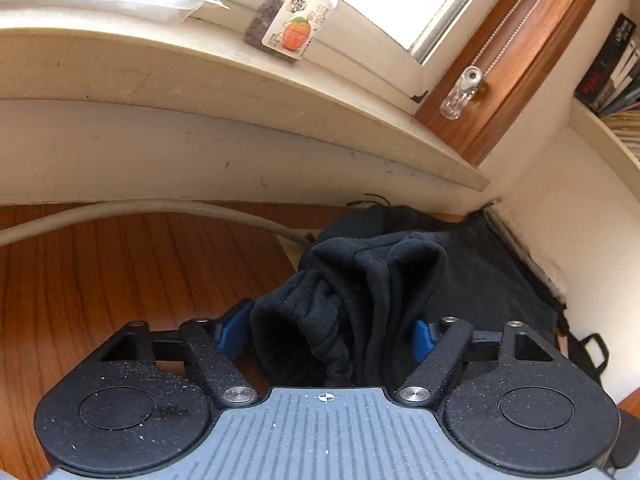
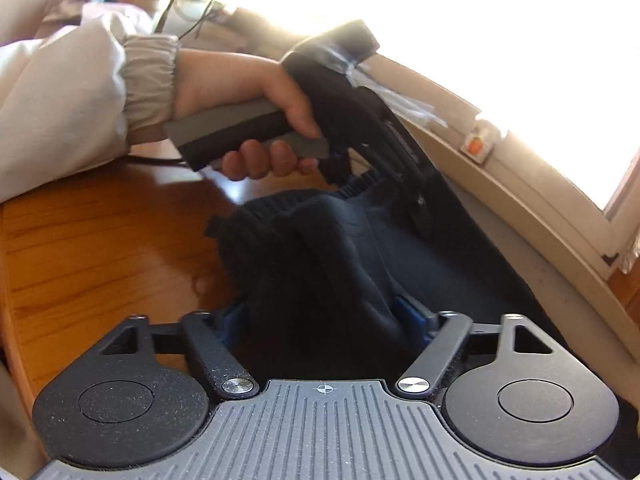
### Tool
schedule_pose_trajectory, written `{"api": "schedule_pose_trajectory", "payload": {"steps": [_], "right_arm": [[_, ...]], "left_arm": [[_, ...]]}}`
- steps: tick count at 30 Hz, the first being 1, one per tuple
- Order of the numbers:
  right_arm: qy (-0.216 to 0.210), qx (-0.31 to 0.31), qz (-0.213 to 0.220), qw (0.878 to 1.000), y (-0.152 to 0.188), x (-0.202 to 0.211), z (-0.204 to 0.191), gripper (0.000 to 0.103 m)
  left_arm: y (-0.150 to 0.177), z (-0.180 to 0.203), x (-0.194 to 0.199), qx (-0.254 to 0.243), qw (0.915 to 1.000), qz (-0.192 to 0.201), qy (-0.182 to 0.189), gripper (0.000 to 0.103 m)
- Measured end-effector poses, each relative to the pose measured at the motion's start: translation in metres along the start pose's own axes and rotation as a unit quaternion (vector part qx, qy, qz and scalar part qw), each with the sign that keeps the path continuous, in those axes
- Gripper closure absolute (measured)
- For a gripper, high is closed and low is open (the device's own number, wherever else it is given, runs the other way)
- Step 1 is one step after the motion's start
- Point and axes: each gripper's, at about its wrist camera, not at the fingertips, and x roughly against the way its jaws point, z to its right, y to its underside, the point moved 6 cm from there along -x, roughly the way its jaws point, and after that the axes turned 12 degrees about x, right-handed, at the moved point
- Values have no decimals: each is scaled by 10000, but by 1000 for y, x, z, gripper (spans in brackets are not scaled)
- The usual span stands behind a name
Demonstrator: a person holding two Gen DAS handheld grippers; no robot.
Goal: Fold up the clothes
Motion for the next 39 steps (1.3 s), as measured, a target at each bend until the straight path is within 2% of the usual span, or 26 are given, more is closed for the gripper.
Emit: {"api": "schedule_pose_trajectory", "payload": {"steps": [5, 11, 15, 22, 25, 29, 31, 34, 35, 37, 38, 39], "right_arm": [[-108, 52, -54, 9999, -5, -8, 5, 32], [100, 128, 229, 9996, -10, -5, 2, 52], [229, -171, 520, 9982, -15, 2, 19, 58], [616, -70, 913, 9939, -19, 21, 45, 68], [938, -86, 1110, 9894, -19, 41, 70, 70], [1500, -266, 1328, 9794, -8, 79, 115, 72], [1837, -438, 1292, 9735, 12, 102, 142, 72], [2338, -694, 1234, 9619, 42, 138, 184, 72], [2419, -938, 1174, 9586, 61, 146, 197, 72], [2318, -1889, 932, 9497, 122, 150, 222, 70], [2259, -2359, 808, 9417, 153, 153, 234, 59], [2195, -2822, 681, 9314, 183, 155, 246, 53]], "left_arm": [[2, -2, -1, -140, 9999, 62, -78, 29], [4, -2, 1, -279, 9992, 270, -126, 41], [3, 6, 7, -369, 9982, 447, -166, 54], [-18, 47, 15, -493, 9964, 614, -307, 62], [-38, 84, 19, -676, 9948, 710, -282, 63], [-64, 166, 10, -1150, 9900, 809, -123, 63], [-72, 216, -8, -1427, 9866, 790, -28, 63], [-79, 300, -57, -1737, 9825, 666, 112, 61], [-79, 327, -77, -1840, 9809, 612, 133, 57], [-81, 375, -122, -1919, 9802, 490, 91, 47], [-80, 391, -136, -1875, 9810, 483, 141, 44], [-79, 402, -145, -1875, 9808, 509, 182, 32]]}}
